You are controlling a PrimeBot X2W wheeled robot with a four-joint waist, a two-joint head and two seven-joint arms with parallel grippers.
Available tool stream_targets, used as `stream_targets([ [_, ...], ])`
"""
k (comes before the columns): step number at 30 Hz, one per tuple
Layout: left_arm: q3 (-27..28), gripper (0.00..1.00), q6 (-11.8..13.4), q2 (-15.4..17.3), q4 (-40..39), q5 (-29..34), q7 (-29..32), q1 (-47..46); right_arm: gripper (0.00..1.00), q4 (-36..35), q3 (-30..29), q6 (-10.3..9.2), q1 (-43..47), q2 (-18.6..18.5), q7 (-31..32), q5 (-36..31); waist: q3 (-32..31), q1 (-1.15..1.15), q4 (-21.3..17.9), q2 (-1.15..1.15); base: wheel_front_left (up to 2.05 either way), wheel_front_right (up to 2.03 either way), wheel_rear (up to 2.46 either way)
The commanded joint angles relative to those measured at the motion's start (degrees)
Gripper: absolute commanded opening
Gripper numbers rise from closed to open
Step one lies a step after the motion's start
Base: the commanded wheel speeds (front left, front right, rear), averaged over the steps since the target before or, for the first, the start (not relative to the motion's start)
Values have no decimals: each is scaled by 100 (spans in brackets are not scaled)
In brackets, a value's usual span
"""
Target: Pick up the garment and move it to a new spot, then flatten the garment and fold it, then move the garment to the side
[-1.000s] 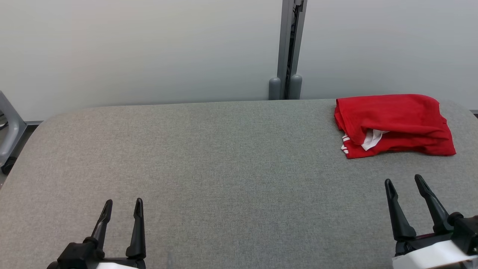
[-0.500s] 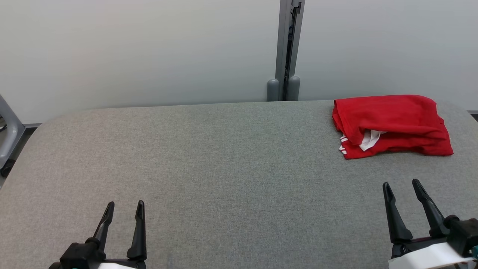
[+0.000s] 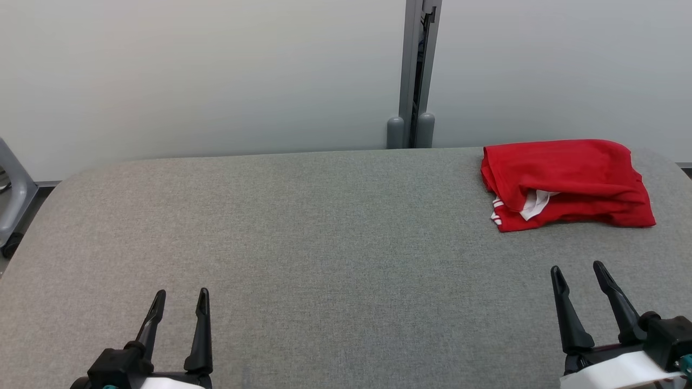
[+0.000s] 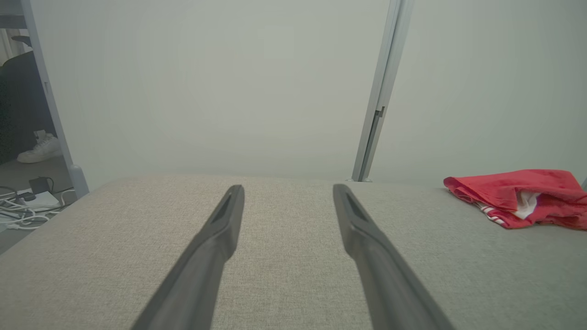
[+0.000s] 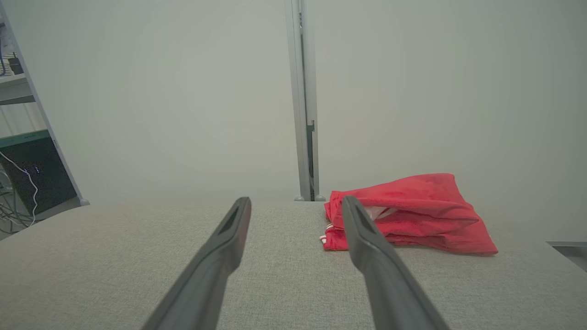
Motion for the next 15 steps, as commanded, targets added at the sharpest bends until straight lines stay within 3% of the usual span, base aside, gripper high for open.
stream_targets([
  [1,27,100,-35,23,18,36,-6,-51,100,13,7,0,-39,-41,-27,17,-2,0,0,0,0,0,0],
  [15,55,100,-76,-6,68,71,-6,-97,100,40,23,0,-50,-22,-27,22,17,0,18,0,0,0,0],
])
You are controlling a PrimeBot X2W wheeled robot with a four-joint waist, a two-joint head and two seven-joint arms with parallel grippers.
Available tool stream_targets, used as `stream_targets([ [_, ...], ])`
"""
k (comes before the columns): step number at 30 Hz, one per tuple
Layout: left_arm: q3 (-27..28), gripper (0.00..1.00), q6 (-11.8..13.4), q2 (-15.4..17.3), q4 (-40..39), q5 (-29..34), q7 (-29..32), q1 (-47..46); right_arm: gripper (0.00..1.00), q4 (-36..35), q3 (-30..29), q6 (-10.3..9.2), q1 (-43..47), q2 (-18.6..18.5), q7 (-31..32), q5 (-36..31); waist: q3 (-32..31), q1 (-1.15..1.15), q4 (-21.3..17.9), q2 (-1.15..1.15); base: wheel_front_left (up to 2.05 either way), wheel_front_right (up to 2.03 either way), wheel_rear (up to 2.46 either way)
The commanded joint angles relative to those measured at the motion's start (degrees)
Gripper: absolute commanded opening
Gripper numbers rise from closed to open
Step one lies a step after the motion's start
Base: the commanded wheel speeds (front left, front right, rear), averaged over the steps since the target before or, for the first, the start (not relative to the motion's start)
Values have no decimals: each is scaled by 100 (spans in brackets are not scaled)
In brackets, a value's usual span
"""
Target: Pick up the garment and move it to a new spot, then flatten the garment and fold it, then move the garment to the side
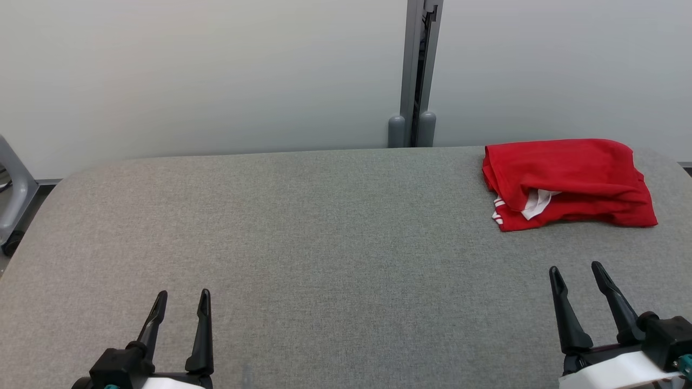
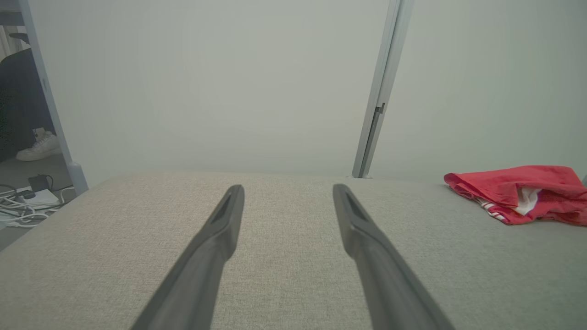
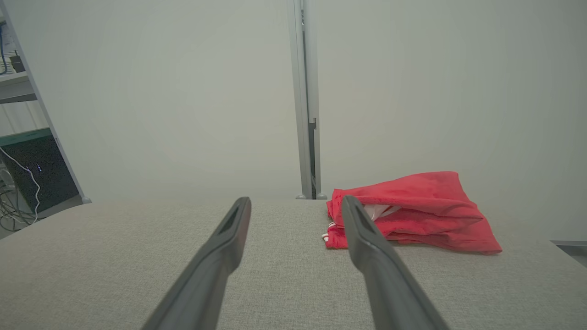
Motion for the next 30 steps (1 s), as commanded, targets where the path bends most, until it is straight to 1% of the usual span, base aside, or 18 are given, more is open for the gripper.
stream_targets([
  [1,32,100,-33,15,7,30,-6,-84,100,21,-2,0,-46,-23,-27,20,1,0,4,0,0,0,0],
  [8,40,100,-67,9,43,0,-6,-80,100,29,0,0,-49,-13,-27,22,-1,0,1,0,0,0,0],
  [9,16,0,-53,-4,42,-7,1,-2,0,3,3,0,-1,6,0,2,-1,0,2,0,0,0,0],
  [14,0,0,-52,-53,317,-48,46,164,0,216,67,0,172,82,30,37,1,0,1,0,0,0,0],
  [30,325,0,-138,-41,356,-1698,760,-144,0,65,28,0,176,151,194,1698,45,0,-12,0,0,0,0],
])
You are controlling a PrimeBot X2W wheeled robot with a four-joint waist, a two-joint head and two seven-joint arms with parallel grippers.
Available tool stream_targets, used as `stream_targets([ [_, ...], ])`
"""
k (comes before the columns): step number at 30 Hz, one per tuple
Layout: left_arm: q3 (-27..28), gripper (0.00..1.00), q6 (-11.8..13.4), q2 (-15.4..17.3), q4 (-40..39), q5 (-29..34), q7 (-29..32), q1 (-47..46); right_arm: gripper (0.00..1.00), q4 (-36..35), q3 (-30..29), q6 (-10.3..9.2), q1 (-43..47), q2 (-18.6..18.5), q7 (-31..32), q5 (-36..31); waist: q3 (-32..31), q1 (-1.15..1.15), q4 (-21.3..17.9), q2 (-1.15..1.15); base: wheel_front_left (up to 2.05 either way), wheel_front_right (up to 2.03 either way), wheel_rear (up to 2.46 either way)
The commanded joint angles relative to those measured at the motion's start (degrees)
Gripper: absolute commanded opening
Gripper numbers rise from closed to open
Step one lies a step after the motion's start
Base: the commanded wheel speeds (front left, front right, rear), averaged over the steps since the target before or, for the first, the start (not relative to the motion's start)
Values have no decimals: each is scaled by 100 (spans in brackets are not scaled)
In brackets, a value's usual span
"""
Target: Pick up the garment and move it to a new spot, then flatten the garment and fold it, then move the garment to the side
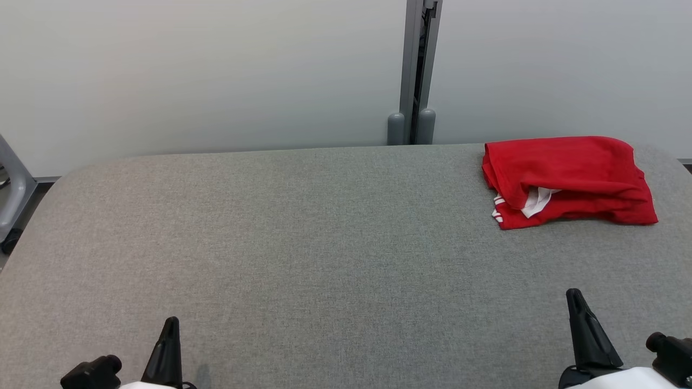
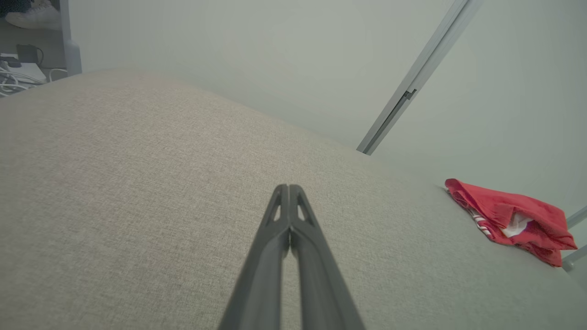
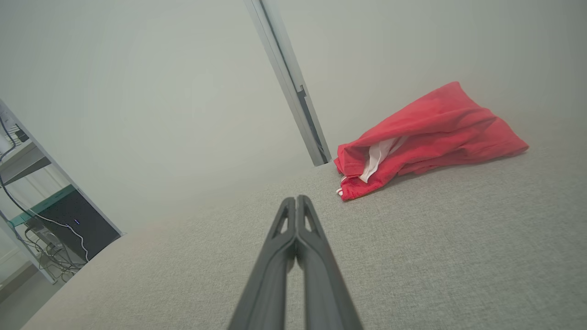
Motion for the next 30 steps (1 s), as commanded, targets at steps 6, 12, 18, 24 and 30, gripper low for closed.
stream_targets([
  [6,144,0,-62,27,-78,-612,229,-309,0,-155,-59,0,-86,-9,72,621,16,0,-5,0,0,0,0],
  [12,240,0,-89,30,-68,-1121,446,-397,0,-203,-74,0,-84,16,125,1130,32,0,-9,0,0,0,0],
  [18,330,0,-112,34,-58,-1598,650,-483,0,-240,-87,0,-82,40,176,1604,49,0,-14,0,0,0,0],
  [24,415,0,-138,38,-48,-2047,840,-573,0,-283,-99,0,-81,62,225,2049,65,0,-19,0,0,0,0],
  [30,495,0,-155,40,-38,-2465,1020,-648,0,-323,-110,0,-79,81,269,2466,82,0,-24,0,0,0,0],
])
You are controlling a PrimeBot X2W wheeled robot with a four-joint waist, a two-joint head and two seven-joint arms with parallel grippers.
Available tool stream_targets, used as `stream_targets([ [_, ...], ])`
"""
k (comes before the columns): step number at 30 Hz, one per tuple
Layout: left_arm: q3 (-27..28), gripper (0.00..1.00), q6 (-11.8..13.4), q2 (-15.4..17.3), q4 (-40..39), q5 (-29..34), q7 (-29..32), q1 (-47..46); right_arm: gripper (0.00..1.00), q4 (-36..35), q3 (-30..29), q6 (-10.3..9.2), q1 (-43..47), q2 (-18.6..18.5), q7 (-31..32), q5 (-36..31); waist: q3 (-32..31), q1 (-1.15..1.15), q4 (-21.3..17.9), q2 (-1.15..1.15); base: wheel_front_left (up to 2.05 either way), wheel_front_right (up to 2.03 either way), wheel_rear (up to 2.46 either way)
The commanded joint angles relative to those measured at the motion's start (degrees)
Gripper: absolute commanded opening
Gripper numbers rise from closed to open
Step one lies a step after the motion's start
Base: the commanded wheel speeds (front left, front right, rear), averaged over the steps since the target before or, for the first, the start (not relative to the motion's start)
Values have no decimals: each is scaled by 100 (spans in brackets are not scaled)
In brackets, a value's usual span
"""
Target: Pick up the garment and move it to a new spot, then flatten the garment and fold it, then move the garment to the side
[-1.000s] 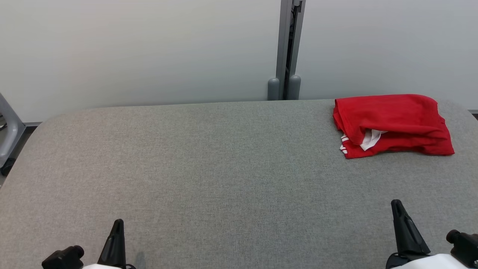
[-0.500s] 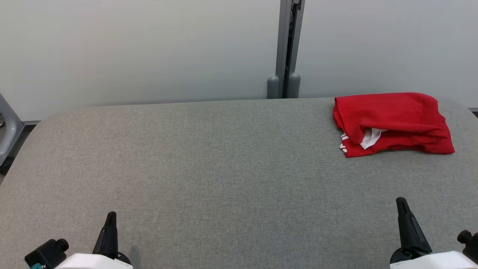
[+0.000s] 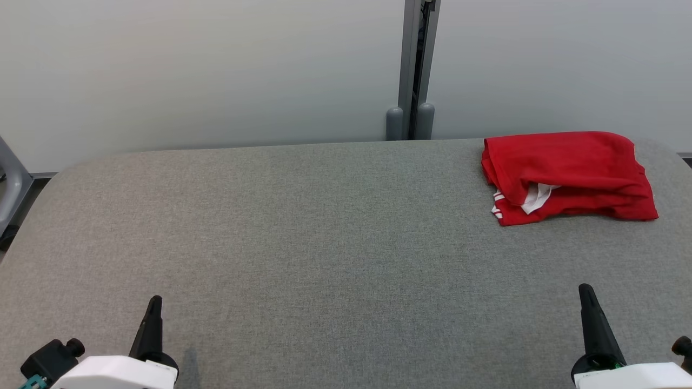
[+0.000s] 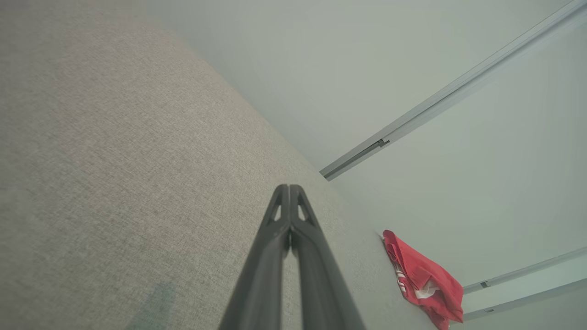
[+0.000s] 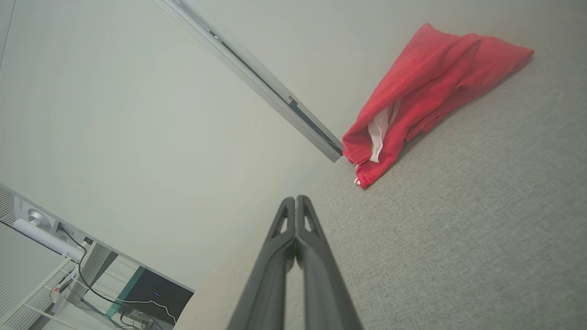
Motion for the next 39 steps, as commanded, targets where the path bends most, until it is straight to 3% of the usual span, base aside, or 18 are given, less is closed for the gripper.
stream_targets([
  [1,65,0,-24,31,-53,-222,78,-222,0,-115,-20,1,-76,-14,28,216,5,0,-1,0,0,0,0],
  [39,472,0,-136,47,2,-2324,982,-579,0,-299,-93,1,-64,99,257,2305,107,0,-31,0,0,0,0],
])
